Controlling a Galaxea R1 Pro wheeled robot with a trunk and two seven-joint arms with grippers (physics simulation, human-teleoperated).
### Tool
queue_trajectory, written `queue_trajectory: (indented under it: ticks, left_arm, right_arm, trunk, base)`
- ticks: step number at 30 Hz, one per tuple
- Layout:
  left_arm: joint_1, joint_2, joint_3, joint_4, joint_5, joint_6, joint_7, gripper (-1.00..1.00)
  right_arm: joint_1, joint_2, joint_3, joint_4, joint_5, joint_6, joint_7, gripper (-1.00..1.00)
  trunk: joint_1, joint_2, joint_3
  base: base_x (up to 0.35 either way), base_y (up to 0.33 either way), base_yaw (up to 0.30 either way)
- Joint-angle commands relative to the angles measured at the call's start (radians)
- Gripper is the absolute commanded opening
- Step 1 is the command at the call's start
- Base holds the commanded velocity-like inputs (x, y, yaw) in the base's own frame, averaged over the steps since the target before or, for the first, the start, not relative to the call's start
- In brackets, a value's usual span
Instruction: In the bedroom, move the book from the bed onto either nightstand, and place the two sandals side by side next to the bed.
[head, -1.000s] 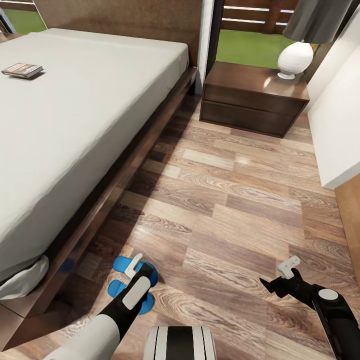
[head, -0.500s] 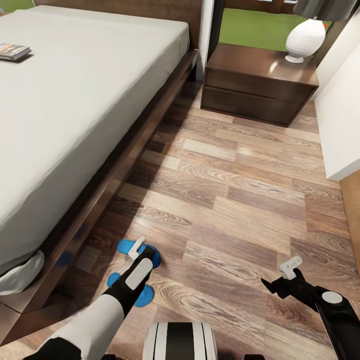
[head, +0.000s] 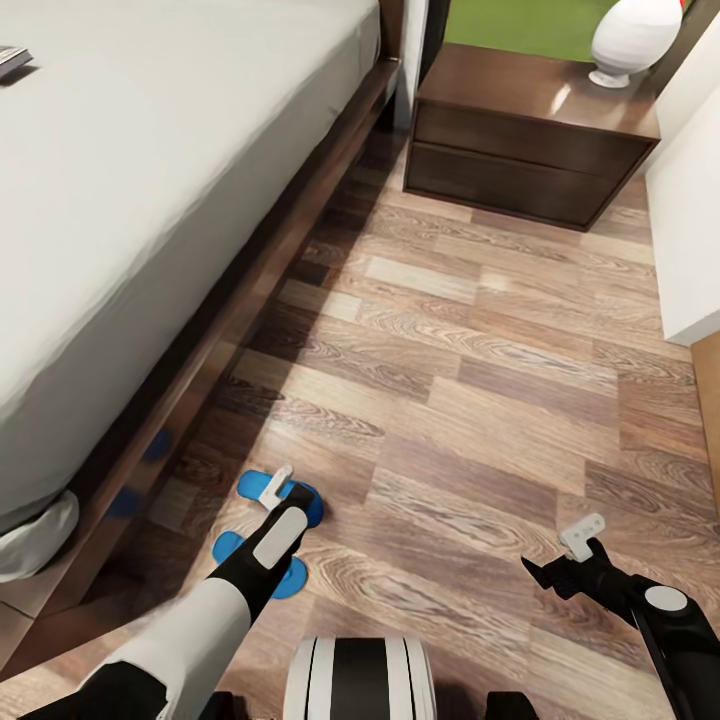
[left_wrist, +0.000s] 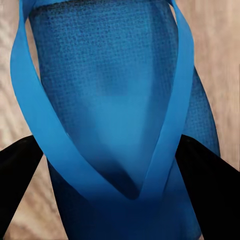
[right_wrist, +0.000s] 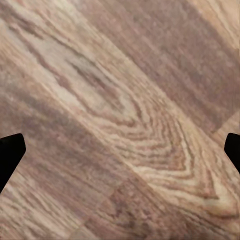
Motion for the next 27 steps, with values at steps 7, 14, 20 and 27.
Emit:
queue_trajectory:
  ticks: [7,14,20,27]
  left_arm:
    - [-0.001,0.000,-0.009,-0.001,0.009,-0.011,0.005,-1.00]
    - [-0.001,-0.002,-0.016,-0.005,-0.003,-0.054,0.033,-1.00]
    - [0.003,-0.003,-0.070,-0.012,-0.023,-0.109,0.052,-1.00]
    - [0.004,-0.001,-0.083,-0.008,-0.016,-0.115,0.051,-1.00]
  right_arm:
    - [0.000,0.001,-0.002,-0.004,0.007,0.003,0.008,1.00]
    - [0.001,0.007,-0.001,-0.006,0.007,0.003,0.008,1.00]
    - [0.016,0.010,-0.001,-0.011,0.007,0.002,0.007,1.00]
    - [0.018,0.010,-0.001,-0.014,0.007,0.001,0.007,1.00]
  trunk:
    - [0.003,-0.002,-0.028]
    - [0.006,-0.004,-0.055]
    - [0.007,-0.004,-0.063]
    - [0.007,-0.004,-0.063]
  base:
    - [0.000,0.000,0.000]
    - [0.000,0.000,0.000]
    - [0.000,0.000,0.000]
    - [0.000,0.000,0.000]
